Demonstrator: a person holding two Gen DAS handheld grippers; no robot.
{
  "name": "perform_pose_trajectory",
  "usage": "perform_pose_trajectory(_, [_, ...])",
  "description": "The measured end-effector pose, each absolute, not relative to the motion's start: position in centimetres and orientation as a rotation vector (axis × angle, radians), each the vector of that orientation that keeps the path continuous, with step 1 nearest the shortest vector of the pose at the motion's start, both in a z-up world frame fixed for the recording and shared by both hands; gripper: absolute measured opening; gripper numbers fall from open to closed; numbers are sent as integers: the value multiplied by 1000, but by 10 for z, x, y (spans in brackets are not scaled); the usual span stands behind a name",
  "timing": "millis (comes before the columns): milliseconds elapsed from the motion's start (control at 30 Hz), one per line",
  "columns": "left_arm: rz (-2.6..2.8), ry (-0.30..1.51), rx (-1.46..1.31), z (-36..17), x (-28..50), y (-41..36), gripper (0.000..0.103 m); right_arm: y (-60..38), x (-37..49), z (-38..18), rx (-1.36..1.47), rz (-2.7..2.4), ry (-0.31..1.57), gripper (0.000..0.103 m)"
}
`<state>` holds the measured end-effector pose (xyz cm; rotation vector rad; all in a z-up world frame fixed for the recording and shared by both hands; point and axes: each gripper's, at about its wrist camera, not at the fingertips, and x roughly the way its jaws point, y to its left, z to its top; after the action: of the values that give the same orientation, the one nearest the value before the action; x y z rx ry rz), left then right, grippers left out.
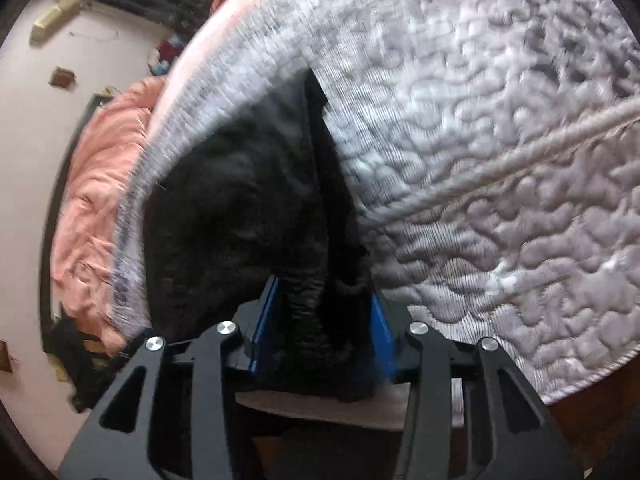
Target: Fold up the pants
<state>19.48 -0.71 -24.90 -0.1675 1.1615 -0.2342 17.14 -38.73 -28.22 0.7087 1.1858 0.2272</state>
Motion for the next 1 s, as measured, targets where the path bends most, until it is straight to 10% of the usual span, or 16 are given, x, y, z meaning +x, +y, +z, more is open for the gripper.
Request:
perform_pose_trajectory(533, [-193,1312,-286,-277,355,-2,100,-349,285,-281,643,311,1190,52])
perform_pose_trajectory(667, [-260,1324,-362,-272,346,3,99,-360,259,-253,720,366,1117,74])
perform_pose_trajectory(1000, [-301,1358,-411,-302,266,40,100,-358,169,-273,780,359,1171,71])
